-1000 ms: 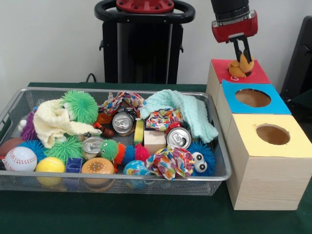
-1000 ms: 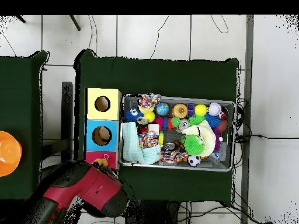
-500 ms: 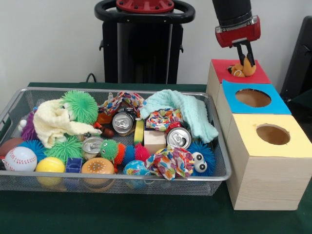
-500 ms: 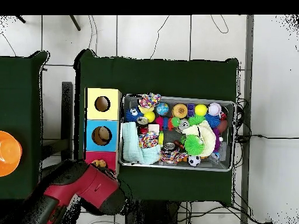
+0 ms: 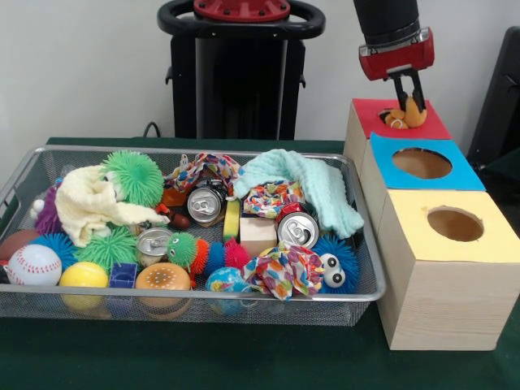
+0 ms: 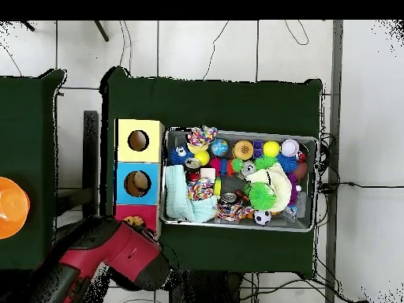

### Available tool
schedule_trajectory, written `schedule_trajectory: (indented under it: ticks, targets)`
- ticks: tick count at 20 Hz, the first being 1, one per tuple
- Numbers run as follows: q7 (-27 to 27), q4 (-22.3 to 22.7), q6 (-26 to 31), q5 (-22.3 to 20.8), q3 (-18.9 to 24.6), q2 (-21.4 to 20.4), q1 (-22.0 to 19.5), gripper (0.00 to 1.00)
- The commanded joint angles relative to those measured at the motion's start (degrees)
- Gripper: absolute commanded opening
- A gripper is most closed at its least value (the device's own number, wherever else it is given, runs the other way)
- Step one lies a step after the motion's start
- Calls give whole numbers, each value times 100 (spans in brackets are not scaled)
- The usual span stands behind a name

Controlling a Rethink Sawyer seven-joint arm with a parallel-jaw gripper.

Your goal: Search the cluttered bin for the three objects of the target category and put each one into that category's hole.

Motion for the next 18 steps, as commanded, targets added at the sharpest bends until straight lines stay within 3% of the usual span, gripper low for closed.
schedule_trajectory:
  ticks: [1,13,18]
  targets:
    - [-45,-34,299,-16,941,190,-208,100]
    - [212,-84,378,-178,805,295,-116,100]
    - [683,-64,254,-620,401,399,53,100]
